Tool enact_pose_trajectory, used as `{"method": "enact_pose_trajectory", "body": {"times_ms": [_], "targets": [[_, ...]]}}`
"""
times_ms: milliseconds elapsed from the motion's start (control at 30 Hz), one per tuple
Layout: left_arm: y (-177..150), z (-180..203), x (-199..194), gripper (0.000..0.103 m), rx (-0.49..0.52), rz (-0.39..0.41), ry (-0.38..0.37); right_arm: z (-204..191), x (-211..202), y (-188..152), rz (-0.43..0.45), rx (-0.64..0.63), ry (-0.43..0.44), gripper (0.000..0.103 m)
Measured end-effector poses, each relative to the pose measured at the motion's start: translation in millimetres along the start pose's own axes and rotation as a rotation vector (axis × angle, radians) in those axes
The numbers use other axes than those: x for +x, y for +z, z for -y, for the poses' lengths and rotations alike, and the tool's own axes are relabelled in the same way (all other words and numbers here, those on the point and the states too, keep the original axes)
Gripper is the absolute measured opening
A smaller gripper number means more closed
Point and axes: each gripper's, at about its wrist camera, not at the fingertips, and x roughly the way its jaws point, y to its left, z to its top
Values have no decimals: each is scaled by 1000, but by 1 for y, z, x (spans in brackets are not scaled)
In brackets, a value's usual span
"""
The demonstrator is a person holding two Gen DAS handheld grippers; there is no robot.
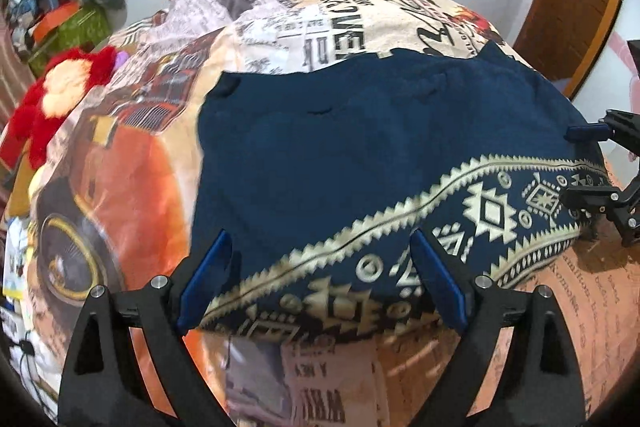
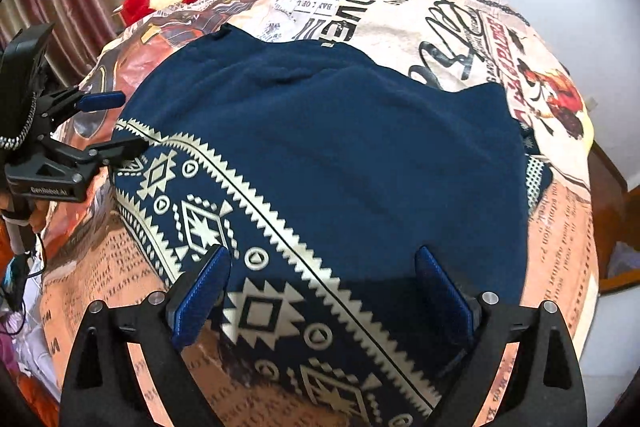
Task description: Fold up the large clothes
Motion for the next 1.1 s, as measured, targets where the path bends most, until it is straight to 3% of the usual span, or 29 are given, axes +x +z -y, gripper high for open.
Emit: {"method": "enact_pose_trajectory", "body": {"times_ms": [133, 267, 400, 500, 600, 800, 900, 1100], "targets": [[-9, -15, -16, 91, -71, 5, 23, -2, -7, -3, 7, 2, -30, 94], [-22, -35, -30, 91, -177, 5, 102, -7, -19, 0, 31, 2, -74, 94], [-38, -49, -34, 91, -305, -16, 59, -16, -33, 10, 95, -17, -107, 94], [-50, -53, -28, 91, -422, -55, -5, -28, -41, 21, 145, -47, -119, 94], [-62, -57, -14, 91, -564, -102, -144, -42, -38, 32, 162, -80, -116, 94], [-76, -64, 17, 91, -787, -170, -390, -60, -1, 44, 83, -126, -89, 94], [-76, -69, 25, 92, -839, -167, -426, -62, 20, 46, 29, -136, -67, 94], [-64, -81, 26, 93, -891, -57, -498, -49, 41, 45, -43, -63, -2, 103]]}}
